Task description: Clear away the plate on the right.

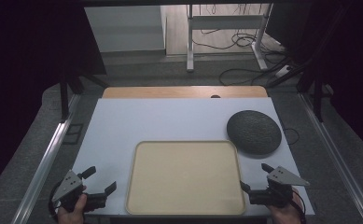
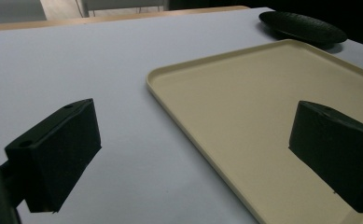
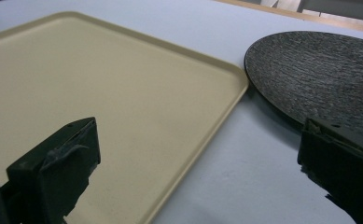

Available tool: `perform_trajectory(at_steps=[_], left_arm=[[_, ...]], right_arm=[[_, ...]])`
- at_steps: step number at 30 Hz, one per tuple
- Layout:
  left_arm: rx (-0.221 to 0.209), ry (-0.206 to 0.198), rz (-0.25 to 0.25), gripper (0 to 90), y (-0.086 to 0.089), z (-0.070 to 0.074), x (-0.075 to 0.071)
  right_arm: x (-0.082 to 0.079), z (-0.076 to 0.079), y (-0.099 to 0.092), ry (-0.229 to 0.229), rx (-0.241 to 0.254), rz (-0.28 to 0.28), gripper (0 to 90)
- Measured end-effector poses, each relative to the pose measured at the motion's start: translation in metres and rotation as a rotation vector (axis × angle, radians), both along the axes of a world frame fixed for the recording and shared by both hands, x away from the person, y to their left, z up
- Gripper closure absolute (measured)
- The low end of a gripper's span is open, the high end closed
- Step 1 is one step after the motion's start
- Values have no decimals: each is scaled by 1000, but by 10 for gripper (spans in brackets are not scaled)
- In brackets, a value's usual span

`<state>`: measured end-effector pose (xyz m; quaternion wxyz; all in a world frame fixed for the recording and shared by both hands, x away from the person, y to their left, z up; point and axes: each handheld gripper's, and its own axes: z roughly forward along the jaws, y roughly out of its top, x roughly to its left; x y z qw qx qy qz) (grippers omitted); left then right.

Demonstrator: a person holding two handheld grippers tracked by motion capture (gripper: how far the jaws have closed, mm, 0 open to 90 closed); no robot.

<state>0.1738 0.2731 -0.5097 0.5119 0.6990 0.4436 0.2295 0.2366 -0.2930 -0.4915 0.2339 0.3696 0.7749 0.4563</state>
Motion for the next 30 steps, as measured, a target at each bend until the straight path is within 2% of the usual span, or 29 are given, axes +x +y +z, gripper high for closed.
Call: perform_trajectory(at_steps=[3,6,11,17,21,26,28,30], left_arm=[[11,-1,3,0,-1,0,0],[29,-3,15,0,-4,-1,0],[51,0,35,0,-5,-2,-2],[64,-5,48,0,-5,-3,-2],[97,-9,63,0,-4,-3,-4],[86,-5,71,0,-2,-3,-5],[81,-3,73,0,-2,-3,-5],[81,-1,72,0,-2,-3,-5]], right_arm=[[0,0,-1,4,24,8,0],[0,-1,-1,9,25,10,0],[1,-2,3,13,-2,21,0],[4,-5,5,45,7,27,0],[9,-5,1,73,26,31,0],[14,-6,1,106,8,22,0],[16,-5,3,120,0,-3,0],[16,-5,3,125,4,-6,0]])
